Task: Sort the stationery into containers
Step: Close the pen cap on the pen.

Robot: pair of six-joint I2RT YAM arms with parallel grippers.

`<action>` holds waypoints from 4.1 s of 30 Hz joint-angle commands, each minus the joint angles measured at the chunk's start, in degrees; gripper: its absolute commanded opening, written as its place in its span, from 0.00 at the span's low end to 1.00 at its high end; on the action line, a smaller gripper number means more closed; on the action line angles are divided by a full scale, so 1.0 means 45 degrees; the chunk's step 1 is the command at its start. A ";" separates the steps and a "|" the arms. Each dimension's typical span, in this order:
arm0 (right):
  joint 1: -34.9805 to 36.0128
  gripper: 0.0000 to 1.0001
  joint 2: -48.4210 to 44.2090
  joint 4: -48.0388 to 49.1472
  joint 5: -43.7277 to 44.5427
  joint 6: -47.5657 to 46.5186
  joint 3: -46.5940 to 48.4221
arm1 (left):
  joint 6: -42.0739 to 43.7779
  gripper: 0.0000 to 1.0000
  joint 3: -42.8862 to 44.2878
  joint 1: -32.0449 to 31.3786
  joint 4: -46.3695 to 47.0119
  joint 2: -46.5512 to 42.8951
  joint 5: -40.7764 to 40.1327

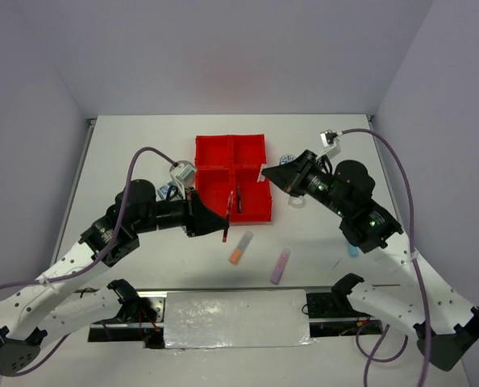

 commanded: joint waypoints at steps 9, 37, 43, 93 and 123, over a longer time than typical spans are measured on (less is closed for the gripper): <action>0.3735 0.00 0.0232 0.3556 0.1837 -0.0019 0.0918 | -0.1133 0.00 -0.0183 -0.0096 0.4189 0.0161 0.1688; 0.3774 0.00 0.0408 0.2815 0.1095 -0.0721 0.0938 | -0.0957 0.00 -0.0222 -0.0096 0.3974 -0.0015 0.1122; 0.3774 0.00 0.0407 0.2444 0.1075 -0.0839 0.0859 | -0.0996 0.00 -0.0163 -0.0096 0.4091 0.0082 0.1161; 0.4009 0.00 0.0915 0.1917 0.1875 -0.2342 0.1112 | -0.0956 0.00 0.0013 -0.0096 0.4248 0.0317 0.1141; 0.3989 0.00 0.1227 0.1623 0.1818 -0.2441 0.2635 | -0.1210 0.00 -0.0593 -0.0096 0.4404 0.0161 0.1239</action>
